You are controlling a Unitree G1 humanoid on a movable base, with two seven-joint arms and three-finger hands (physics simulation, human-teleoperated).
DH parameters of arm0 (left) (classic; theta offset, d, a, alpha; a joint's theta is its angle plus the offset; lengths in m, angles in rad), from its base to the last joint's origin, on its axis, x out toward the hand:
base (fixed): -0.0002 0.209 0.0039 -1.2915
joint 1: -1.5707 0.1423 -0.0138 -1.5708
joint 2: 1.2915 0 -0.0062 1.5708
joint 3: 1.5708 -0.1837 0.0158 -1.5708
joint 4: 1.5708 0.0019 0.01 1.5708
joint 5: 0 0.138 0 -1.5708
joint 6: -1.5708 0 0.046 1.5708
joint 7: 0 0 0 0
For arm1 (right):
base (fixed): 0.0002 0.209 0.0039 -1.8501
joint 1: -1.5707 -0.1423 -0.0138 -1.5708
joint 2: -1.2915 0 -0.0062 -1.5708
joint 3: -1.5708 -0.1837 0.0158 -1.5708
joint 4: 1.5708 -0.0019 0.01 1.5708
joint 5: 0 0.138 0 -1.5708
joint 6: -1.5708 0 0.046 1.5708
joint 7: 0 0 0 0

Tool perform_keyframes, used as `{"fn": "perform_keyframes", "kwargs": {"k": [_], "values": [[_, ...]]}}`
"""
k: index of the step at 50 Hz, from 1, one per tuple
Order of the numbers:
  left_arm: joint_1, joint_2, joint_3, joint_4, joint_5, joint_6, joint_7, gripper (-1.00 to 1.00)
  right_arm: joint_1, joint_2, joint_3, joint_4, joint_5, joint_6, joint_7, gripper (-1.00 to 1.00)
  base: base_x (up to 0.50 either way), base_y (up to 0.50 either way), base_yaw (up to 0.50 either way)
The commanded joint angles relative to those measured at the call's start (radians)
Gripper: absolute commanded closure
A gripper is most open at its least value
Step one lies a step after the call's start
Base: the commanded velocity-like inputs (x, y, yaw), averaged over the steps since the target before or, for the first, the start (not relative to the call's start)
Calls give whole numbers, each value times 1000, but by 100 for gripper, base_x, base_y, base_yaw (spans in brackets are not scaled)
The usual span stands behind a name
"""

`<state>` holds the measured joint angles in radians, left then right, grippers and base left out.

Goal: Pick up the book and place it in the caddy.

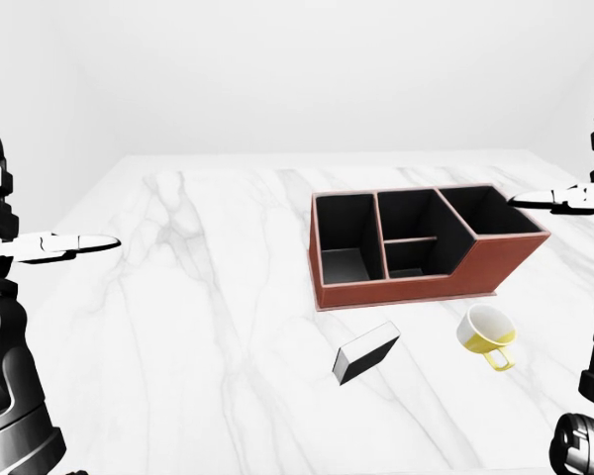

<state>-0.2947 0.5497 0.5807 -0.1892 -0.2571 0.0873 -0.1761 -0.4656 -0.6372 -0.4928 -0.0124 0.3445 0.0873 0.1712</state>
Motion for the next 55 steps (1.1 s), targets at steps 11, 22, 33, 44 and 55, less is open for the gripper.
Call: {"fn": "perform_keyframes", "kwargs": {"k": [11,22,33,44,55], "values": [[2,-2,-1,4,4,0,-2,-100,117,-3,-43,-274,-165,0,132,-100,0,0,0],[-1,-2,-3,8,5,0,1,-100,216,74,-96,-433,-383,0,324,-100,0,0,0],[2,-2,-3,5,6,0,3,-100,255,111,-141,-509,-405,0,390,-100,0,0,0],[5,-4,1,-10,6,0,0,-100,303,153,-160,-593,-433,0,443,-100,0,0,0],[4,-6,-4,7,13,0,-6,-100,360,221,-145,-649,-494,0,492,-100,0,0,0]]}}
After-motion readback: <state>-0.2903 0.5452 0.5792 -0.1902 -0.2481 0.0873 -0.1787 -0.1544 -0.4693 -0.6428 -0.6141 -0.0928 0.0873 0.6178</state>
